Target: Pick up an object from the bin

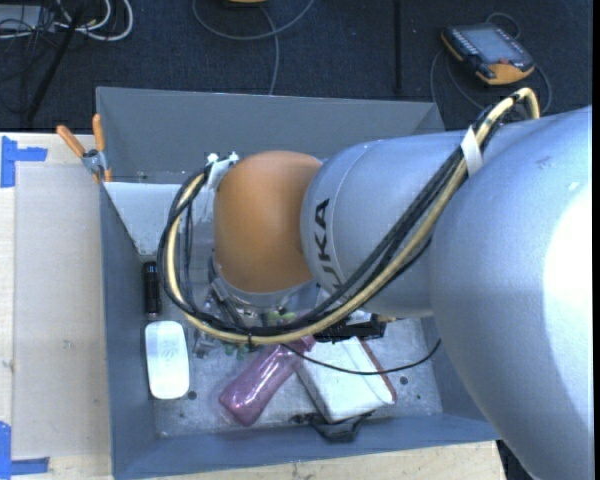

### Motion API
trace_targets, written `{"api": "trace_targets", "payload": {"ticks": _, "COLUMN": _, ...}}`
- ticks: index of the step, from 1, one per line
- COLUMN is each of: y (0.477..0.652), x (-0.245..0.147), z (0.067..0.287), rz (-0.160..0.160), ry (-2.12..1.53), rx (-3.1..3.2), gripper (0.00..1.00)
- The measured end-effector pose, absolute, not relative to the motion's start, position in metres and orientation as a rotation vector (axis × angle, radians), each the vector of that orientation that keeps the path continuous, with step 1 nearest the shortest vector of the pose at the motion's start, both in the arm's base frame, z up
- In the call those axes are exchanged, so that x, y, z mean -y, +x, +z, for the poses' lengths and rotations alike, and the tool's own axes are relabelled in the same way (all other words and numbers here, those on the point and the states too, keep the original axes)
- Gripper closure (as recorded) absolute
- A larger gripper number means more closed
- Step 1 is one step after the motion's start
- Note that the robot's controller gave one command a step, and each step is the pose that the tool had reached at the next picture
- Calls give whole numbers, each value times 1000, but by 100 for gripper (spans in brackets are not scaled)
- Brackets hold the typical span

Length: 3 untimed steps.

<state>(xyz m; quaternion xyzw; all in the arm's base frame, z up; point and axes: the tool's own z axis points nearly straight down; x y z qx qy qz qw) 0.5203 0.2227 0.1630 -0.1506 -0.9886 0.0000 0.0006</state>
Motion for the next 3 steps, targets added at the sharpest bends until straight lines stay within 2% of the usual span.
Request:
{"api": "trace_targets", "payload": {"ticks": 1, "y": 520, "x": -223, "z": 163, "rz": 0, "ry": -474, "rx": 3104, "gripper": 100}}
{"api": "trace_targets", "payload": {"ticks": 2, "y": 497, "x": -235, "z": 161, "rz": 2, "ry": -503, "rx": 3098, "gripper": 100}}
{"api": "trace_targets", "payload": {"ticks": 3, "y": 512, "x": -223, "z": 161, "rz": 1, "ry": -847, "rx": 3024, "gripper": 100}}
